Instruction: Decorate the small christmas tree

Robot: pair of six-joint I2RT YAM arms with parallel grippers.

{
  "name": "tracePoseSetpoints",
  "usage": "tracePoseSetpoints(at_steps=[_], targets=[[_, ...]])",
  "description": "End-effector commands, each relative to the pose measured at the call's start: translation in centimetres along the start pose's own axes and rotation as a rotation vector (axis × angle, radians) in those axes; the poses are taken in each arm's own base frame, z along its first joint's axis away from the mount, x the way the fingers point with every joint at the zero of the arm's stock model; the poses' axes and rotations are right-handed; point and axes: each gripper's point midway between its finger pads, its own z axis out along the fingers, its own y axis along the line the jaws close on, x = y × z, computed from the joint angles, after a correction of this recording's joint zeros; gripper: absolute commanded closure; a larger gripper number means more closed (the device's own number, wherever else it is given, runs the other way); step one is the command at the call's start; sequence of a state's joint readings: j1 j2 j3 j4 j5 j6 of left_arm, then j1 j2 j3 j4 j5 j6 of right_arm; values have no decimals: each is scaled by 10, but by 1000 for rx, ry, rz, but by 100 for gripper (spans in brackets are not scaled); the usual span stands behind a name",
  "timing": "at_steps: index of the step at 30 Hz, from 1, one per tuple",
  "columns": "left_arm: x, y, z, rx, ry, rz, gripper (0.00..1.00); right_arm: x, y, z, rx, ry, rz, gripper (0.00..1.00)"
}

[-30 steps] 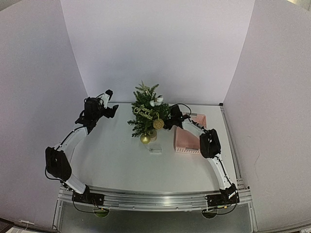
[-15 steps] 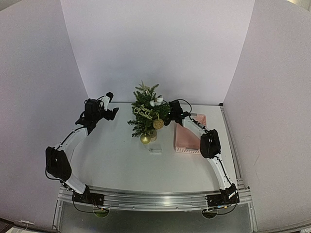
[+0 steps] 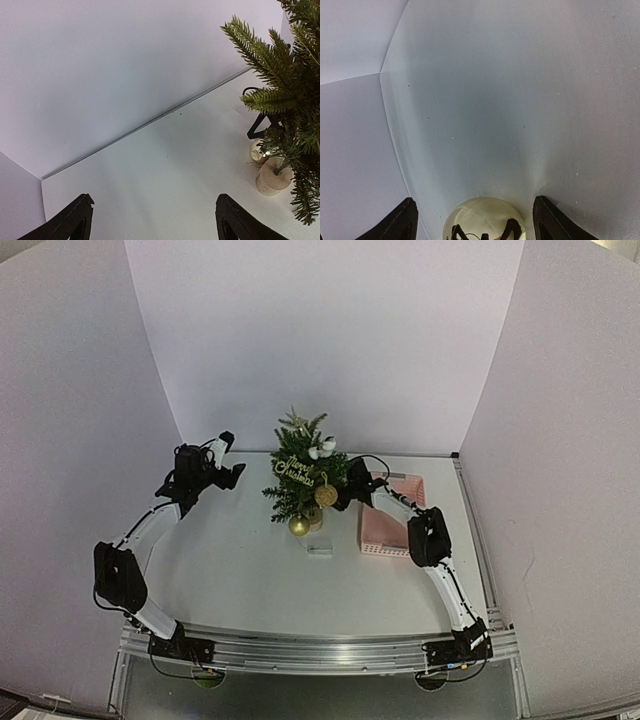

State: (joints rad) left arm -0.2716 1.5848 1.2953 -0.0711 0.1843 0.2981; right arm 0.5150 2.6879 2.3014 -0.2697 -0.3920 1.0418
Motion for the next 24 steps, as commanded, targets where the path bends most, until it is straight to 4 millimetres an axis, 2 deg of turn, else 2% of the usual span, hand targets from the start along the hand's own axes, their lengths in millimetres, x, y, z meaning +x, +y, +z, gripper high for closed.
tracePoseSetpoints(at_steps=[1, 7, 13, 17, 21, 24], targets=[[-8, 3, -5, -1, -23, 18, 15, 10, -5, 2, 9, 22, -42, 24], [-8, 2, -4, 3, -23, 18, 15, 20, -15, -14, 57, 28, -92, 25], [-11, 2, -3, 7, -27, 17, 15, 22, -27, -12, 96, 15, -93, 30], [-12, 3, -4, 3, -28, 19, 15, 22, -21, -8, 79, 17, -103, 30], [-11, 3, -5, 1, -27, 22, 15, 31, -14, -5, 45, 61, -96, 24], [-10, 3, -4, 2, -24, 21, 15, 34, -15, -5, 44, 74, -99, 22]])
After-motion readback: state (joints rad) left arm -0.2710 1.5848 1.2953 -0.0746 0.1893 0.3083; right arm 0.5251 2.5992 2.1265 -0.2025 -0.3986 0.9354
